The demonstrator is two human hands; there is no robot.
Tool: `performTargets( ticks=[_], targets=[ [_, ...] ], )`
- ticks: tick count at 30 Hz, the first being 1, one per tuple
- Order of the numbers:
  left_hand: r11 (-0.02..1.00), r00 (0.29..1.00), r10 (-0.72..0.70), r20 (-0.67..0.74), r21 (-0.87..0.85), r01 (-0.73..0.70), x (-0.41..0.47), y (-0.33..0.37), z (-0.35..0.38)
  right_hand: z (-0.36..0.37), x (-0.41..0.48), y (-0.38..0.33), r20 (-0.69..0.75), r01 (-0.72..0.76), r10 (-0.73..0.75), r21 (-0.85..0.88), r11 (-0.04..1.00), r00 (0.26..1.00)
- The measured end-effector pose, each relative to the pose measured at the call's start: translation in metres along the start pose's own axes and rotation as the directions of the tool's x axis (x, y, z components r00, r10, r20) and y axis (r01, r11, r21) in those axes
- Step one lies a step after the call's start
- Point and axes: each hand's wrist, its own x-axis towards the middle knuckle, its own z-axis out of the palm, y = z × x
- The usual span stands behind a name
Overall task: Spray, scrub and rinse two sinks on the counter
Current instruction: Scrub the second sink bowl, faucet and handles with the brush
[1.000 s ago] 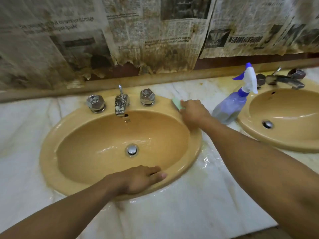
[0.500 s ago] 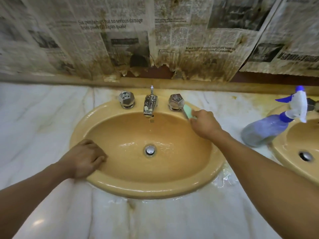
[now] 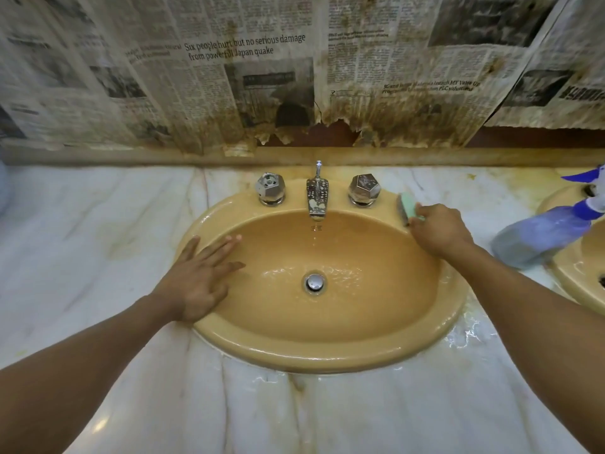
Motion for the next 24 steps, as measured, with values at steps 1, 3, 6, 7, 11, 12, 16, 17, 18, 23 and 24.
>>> performTargets(
  ticks=[1, 3, 6, 7, 11, 12, 16, 17, 18, 23, 24],
  targets=[
    [1.0, 1.0, 0.002, -0.004, 0.002, -0.002, 0.001, -0.001, 0.0, 0.002, 0.0, -0.006, -0.01, -0.006, 0.006, 0.0, 1.0, 1.0],
    [1.0, 1.0, -0.021, -0.012, 0.001, 0.021, 0.001, -0.003, 0.001, 0.008, -0.006, -0.017, 0.019, 0.024, -0.023, -0.024, 0.999, 1.0],
    [0.999, 0.999, -0.032, -0.02, -0.005, 0.032, 0.003, -0.008, 0.002, 0.008, -0.015, -0.007, 0.036, 0.024, -0.021, -0.106, 0.994, 0.999],
    [0.999, 0.999, -0.028, -0.027, -0.02, 0.028, 0.004, -0.009, 0.002, 0.003, -0.016, 0.001, 0.014, -0.017, 0.019, -0.126, 0.992, 1.0],
    [0.996, 0.998, -0.047, -0.046, -0.076, 0.043, 0.015, -0.015, 0.002, -0.003, -0.013, -0.01, -0.037, -0.07, 0.068, -0.063, 0.996, 0.997],
    [0.994, 0.997, -0.058, -0.054, -0.091, 0.053, 0.019, -0.017, 0.002, 0.001, -0.015, -0.022, -0.029, -0.041, 0.04, -0.029, 0.999, 0.999],
    [0.992, 0.993, -0.08, -0.09, -0.11, 0.07, 0.034, -0.024, 0.003, 0.012, -0.024, -0.039, 0.018, 0.018, -0.018, -0.011, 1.0, 1.0],
    [0.992, 0.992, -0.072, -0.102, -0.106, 0.061, 0.037, -0.025, 0.003, 0.009, -0.023, -0.033, 0.011, -0.012, 0.012, -0.012, 1.0, 1.0],
    [0.994, 0.991, -0.064, -0.116, -0.101, 0.052, 0.041, -0.026, 0.003, 0.004, -0.023, -0.025, 0.0, -0.049, 0.049, -0.012, 0.999, 0.999],
    [0.996, 0.988, -0.033, -0.15, -0.086, 0.02, 0.062, -0.029, 0.005, -0.007, -0.031, -0.012, -0.122, -0.091, 0.108, 0.132, 0.987, 0.987],
    [0.995, 0.988, -0.03, -0.152, -0.094, 0.016, 0.065, -0.029, 0.004, -0.007, -0.031, -0.019, -0.165, -0.05, 0.08, 0.178, 0.983, 0.983]
  ],
)
